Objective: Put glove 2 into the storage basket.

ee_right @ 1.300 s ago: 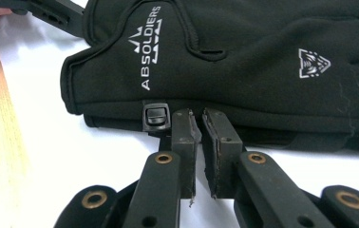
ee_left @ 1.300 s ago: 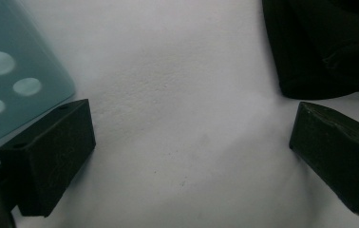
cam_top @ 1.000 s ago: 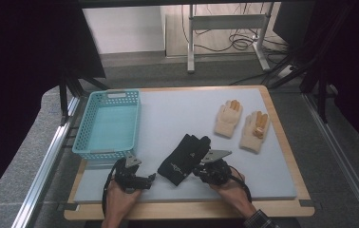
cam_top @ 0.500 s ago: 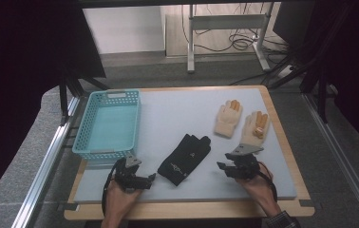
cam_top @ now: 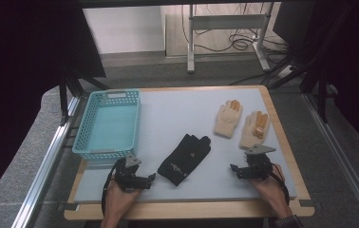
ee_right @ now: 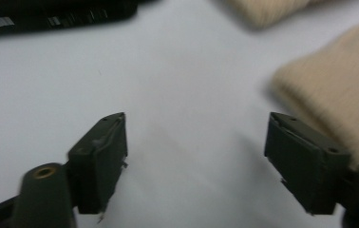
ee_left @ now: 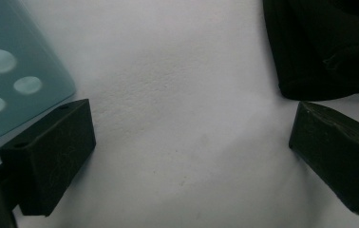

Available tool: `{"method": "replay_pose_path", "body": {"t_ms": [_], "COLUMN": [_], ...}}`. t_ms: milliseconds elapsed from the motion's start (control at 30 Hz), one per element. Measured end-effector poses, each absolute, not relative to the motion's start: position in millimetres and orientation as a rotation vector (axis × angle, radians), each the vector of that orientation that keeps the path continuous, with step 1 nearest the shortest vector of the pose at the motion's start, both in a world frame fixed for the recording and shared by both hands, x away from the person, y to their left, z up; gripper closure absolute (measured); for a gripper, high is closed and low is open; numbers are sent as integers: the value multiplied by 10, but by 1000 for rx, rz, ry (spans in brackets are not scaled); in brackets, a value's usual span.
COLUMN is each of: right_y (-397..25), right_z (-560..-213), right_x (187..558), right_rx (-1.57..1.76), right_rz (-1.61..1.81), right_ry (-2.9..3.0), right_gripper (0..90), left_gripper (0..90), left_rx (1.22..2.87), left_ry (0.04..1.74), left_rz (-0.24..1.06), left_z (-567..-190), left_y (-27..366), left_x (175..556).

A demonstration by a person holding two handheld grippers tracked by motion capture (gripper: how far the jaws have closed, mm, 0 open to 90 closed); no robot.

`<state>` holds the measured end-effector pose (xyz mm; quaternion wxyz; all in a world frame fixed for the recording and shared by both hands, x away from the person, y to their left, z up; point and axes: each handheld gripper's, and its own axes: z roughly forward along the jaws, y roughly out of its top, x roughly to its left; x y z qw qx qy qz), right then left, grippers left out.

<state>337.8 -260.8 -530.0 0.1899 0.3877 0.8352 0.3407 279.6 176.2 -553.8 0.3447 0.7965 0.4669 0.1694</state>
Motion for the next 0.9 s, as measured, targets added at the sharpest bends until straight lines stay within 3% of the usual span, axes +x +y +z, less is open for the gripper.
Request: {"method": "replay_pose_path", "body": {"t_ms": [200,300,467,900], "right_y": [-2618,-2618,-2622,-2625], "right_z": [-5318,-5320,-5321,-5321], "right_x": [3372,3369,3369,3368], "right_rx": [1102,1103,1104,1106], "right_rz": [965,966,968,972], "right_ry": [2330,2328,2327,2327], "right_gripper": [121,121,121,123], "left_gripper": [41,50,42,1], "left_rx": [2068,2045,2031,2125], "left_ry": [1199,1173,1139,1020], "left_rz": [434,348,325,281], "left_z": [-5527,-5476,-5359,-4994], "left_y": [1777,1776,1701,1101], "left_x": [2777,2742,2728,2956]}}
